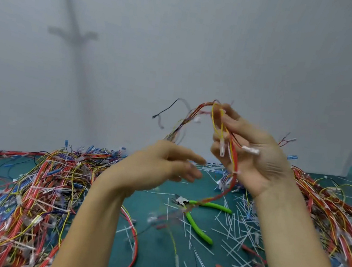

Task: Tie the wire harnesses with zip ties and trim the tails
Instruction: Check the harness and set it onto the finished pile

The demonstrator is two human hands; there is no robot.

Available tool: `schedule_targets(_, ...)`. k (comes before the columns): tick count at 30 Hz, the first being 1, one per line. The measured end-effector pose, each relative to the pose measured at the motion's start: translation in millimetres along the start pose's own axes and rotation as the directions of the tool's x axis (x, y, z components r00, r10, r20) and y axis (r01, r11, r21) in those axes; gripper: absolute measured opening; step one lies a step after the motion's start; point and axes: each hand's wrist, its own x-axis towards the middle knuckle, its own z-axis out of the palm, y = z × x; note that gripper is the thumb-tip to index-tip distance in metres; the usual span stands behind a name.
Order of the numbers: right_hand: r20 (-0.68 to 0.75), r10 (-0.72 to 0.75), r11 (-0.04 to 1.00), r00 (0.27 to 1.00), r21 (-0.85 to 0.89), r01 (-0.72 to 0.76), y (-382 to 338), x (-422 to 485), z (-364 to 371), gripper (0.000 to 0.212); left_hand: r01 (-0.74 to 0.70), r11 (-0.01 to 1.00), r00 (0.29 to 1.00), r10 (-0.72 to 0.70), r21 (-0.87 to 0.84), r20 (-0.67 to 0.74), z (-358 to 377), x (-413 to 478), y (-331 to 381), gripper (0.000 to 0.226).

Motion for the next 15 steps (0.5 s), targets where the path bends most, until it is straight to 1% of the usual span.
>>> schedule_targets(1,0.001,-0.035,0.998,0.999,-0.057,0.035,-3,-1,-2,0.03,0.046,0.991,0.99,-0.063,-0.127,-0.128,0,2,-1,0.025)
schedule_targets(2,0.008,-0.063,0.991,0.998,-0.118,0.064,-5,-2,-4,0.029,0.061,0.956,0.964,-0.131,-0.285,-0.232,0,4,-2,0.028)
schedule_targets(3,0.027,-0.078,0.981,0.997,-0.174,0.082,-5,-3,-5,0.028,0.05,0.897,0.938,-0.194,-0.44,-0.289,-2,6,-3,0.036)
schedule_targets(4,0.057,-0.076,0.971,0.995,-0.224,0.087,-4,-4,-5,0.028,0.033,0.823,0.926,-0.239,-0.567,-0.292,-4,8,-4,0.046)
schedule_targets(6,0.135,-0.033,0.945,0.99,-0.318,0.074,-1,-6,-5,0.031,0.037,0.685,0.943,-0.265,-0.727,-0.202,-8,10,-3,0.064)
schedule_targets(8,0.203,0.033,0.892,0.979,-0.448,0.063,3,-8,-3,0.032,0.071,0.591,0.963,-0.251,-0.804,-0.099,-9,9,-1,0.076)
schedule_targets(11,0.297,0.168,0.731,0.94,-0.677,0.083,12,-11,3,0.029,0.085,0.469,0.976,-0.219,-0.879,-0.022,-10,9,0,0.081)
schedule_targets(13,0.296,0.271,0.609,0.916,-0.79,0.075,20,-11,6,0.028,0.044,0.396,0.978,-0.206,-0.917,-0.041,-11,8,0,0.073)
schedule_targets(15,0.245,0.344,0.483,0.906,-0.874,0.053,29,-8,5,0.027,-0.066,0.359,0.957,-0.242,-0.931,-0.161,-10,10,-1,0.054)
